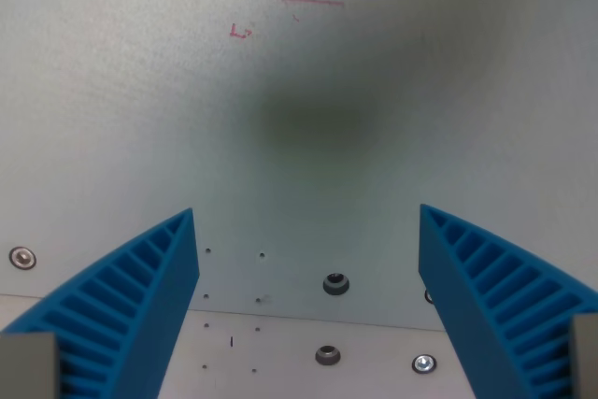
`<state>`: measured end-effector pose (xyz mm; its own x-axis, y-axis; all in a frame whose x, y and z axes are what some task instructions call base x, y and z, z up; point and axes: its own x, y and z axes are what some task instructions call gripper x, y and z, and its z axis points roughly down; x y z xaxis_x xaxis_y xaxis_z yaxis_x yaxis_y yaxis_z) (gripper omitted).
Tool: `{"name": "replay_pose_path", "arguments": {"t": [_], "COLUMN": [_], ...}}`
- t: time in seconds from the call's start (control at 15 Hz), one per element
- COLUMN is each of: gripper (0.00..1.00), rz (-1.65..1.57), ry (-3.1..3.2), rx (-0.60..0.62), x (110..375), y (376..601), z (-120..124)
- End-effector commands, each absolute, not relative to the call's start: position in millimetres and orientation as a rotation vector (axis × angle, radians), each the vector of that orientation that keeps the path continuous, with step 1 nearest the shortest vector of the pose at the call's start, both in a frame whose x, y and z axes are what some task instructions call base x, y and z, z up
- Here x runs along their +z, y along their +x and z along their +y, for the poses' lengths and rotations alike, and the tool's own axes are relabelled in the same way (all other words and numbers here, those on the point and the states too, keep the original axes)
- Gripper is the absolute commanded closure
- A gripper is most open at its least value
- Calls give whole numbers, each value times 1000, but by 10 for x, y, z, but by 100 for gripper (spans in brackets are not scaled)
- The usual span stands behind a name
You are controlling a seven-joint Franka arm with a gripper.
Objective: Rotate around gripper positive x
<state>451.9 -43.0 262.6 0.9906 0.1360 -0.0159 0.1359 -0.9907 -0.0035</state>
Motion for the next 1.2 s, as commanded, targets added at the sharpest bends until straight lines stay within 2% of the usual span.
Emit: {"name": "replay_pose_path", "arguments": {"t": [0.07, 1.2], "gripper": [0, 0], "rz": [-213, -198], "ry": [-3121, -2923], "rx": [18, 37], "x": [2647, 2647], "y": [4522, 4522], "z": [-431, -431]}}
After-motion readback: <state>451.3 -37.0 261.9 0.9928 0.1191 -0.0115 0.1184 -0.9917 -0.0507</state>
